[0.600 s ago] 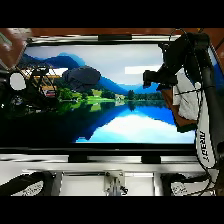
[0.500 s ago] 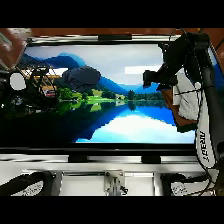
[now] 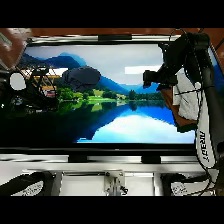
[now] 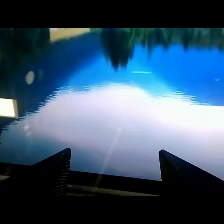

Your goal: Fold the shirts.

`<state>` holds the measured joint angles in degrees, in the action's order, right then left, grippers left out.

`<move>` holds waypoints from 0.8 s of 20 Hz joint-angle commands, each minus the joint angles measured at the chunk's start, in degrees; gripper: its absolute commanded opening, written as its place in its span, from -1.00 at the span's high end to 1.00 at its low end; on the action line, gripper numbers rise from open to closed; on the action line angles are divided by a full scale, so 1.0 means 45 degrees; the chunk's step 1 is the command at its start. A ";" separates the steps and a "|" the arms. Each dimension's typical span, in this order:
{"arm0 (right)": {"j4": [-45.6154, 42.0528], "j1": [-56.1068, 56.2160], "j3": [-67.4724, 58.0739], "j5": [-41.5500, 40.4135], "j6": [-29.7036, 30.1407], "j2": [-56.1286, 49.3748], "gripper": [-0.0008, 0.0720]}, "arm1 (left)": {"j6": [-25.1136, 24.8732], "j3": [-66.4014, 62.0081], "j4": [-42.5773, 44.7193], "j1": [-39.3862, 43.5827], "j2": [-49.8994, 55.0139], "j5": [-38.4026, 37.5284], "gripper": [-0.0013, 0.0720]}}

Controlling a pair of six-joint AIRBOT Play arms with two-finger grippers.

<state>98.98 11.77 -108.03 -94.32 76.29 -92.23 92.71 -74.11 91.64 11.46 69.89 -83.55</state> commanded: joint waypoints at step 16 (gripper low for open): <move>-0.0874 0.0015 -0.0010 0.1224 0.1321 -0.0024 -0.84 | 0.0899 -0.0092 -0.1321 -0.0005 0.1020 0.5323 -0.52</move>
<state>96.44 11.77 -108.03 -89.10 81.23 -92.29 95.46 -74.17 88.92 11.46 73.01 -70.48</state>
